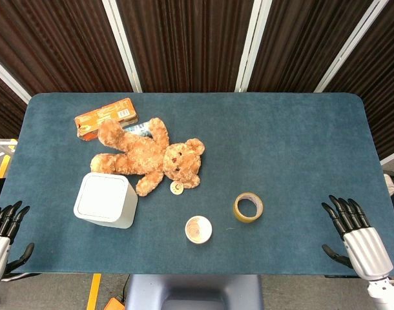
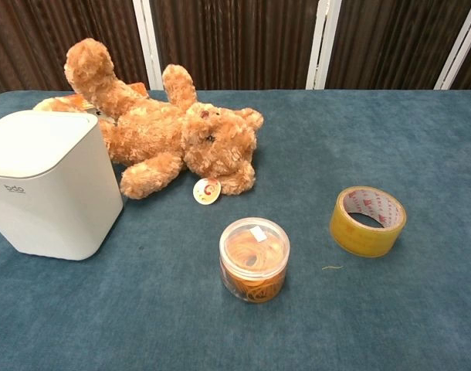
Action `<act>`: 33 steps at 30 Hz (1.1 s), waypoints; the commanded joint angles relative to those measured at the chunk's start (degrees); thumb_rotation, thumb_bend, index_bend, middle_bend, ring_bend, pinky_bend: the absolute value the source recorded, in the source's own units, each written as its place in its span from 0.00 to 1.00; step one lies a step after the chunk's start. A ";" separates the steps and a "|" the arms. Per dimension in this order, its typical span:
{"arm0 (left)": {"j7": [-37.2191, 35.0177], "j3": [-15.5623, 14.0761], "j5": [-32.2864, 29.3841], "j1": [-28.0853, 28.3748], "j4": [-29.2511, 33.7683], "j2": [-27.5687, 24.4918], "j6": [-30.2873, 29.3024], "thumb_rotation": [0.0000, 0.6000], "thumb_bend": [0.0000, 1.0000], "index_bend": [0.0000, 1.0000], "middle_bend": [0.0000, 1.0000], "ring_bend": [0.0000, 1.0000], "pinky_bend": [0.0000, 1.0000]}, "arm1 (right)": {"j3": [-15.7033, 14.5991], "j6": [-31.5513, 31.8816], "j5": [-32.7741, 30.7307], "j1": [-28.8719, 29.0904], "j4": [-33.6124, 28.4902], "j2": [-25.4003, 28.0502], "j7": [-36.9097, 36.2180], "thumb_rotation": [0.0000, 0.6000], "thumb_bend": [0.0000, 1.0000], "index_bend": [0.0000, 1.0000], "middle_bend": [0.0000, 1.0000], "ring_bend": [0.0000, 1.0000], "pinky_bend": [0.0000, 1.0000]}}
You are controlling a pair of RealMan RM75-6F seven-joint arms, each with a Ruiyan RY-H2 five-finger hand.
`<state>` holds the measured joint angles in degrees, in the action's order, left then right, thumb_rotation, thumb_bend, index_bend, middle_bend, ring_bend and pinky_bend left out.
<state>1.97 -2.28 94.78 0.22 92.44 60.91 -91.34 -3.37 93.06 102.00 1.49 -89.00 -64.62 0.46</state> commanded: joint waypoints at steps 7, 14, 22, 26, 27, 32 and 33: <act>2.90 -0.79 2.97 1.84 1.31 1.58 2.55 1.00 0.39 0.00 0.11 0.16 0.38 | -1.03 -0.08 1.40 -0.09 -0.86 0.83 -0.72 1.00 0.28 0.00 0.00 0.00 0.00; 7.41 0.01 1.49 6.28 5.80 2.40 10.56 1.00 0.42 0.01 0.93 0.99 1.00 | -1.50 -0.72 1.57 0.11 -1.46 1.90 -2.18 1.00 0.28 0.00 0.00 0.00 0.00; 12.42 1.10 -2.91 9.67 9.52 2.82 17.20 1.00 0.43 0.01 0.99 1.00 1.00 | -1.94 -2.62 1.22 0.70 -1.92 2.44 -2.82 1.00 0.28 0.00 0.00 0.00 0.00; 12.73 0.87 -4.27 10.25 9.30 3.53 18.70 1.00 0.43 0.00 0.99 1.00 1.00 | -2.22 -3.28 1.34 1.00 -2.09 2.71 -3.57 1.00 0.28 0.00 0.00 0.00 0.00; 12.85 0.77 -4.65 10.42 9.26 3.62 19.22 1.00 0.43 0.00 0.99 1.00 1.00 | -2.22 -3.28 1.33 1.01 -2.12 2.74 -3.58 1.00 0.28 0.00 0.00 0.00 0.00; 13.57 0.21 -5.88 10.77 9.21 3.96 20.40 1.00 0.42 0.03 0.99 1.00 1.00 | -2.06 -3.10 1.16 0.97 -2.07 2.75 -3.66 1.00 0.28 0.00 0.00 0.00 0.00; 13.61 0.07 -5.92 10.81 9.19 3.95 20.52 1.00 0.42 0.03 0.99 1.00 1.00 | -2.05 -3.10 1.17 0.97 -2.06 2.73 -3.62 1.00 0.28 0.00 0.00 0.00 0.00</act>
<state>15.54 -2.13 88.90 10.99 101.66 64.85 -70.89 -5.42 89.96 103.17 2.46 -91.06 -61.89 -3.15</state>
